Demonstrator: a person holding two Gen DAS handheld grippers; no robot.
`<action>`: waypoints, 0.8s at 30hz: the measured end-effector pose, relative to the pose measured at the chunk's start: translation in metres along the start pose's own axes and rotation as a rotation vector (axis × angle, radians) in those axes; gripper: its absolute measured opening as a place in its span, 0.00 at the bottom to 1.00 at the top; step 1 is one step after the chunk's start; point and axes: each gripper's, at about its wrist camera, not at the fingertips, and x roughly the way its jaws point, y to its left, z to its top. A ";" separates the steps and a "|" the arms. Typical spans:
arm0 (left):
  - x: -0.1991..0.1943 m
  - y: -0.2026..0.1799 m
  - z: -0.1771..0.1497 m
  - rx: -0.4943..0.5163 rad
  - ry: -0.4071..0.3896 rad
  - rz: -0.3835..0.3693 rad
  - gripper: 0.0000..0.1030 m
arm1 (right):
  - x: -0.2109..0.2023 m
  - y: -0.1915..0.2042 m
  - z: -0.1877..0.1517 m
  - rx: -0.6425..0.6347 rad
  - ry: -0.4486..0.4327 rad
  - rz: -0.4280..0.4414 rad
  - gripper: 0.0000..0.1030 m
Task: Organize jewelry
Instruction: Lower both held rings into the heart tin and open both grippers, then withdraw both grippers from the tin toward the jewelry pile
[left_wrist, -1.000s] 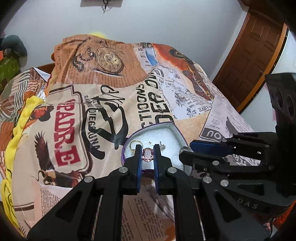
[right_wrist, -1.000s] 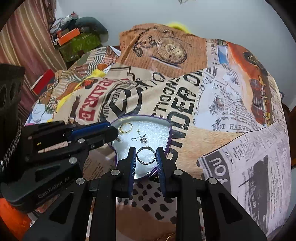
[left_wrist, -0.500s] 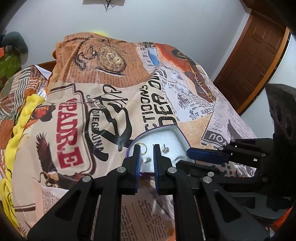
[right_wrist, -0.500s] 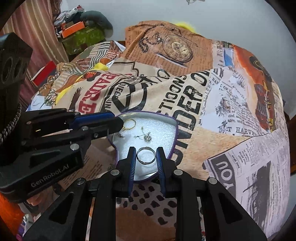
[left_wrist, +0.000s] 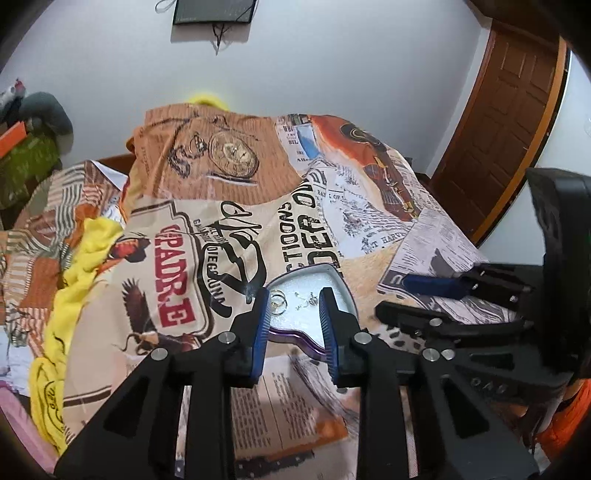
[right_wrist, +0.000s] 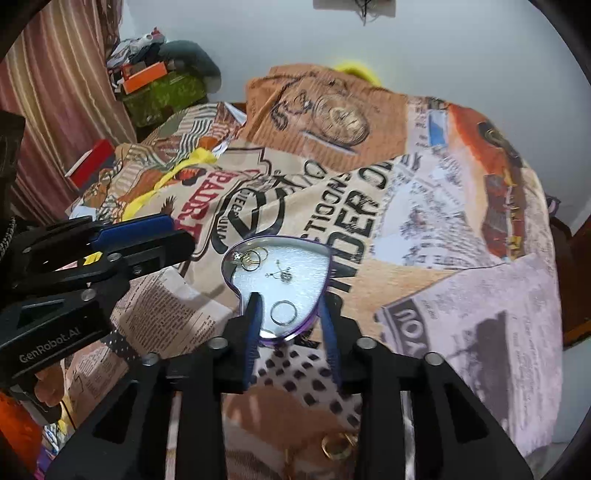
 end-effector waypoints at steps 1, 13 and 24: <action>-0.004 -0.003 -0.001 0.006 -0.002 0.005 0.25 | -0.004 -0.001 -0.001 0.001 -0.008 -0.006 0.37; -0.017 -0.053 -0.030 0.067 0.029 -0.001 0.30 | -0.059 -0.032 -0.029 0.045 -0.079 -0.075 0.39; 0.010 -0.097 -0.056 0.119 0.110 -0.042 0.30 | -0.071 -0.065 -0.066 0.087 -0.061 -0.109 0.39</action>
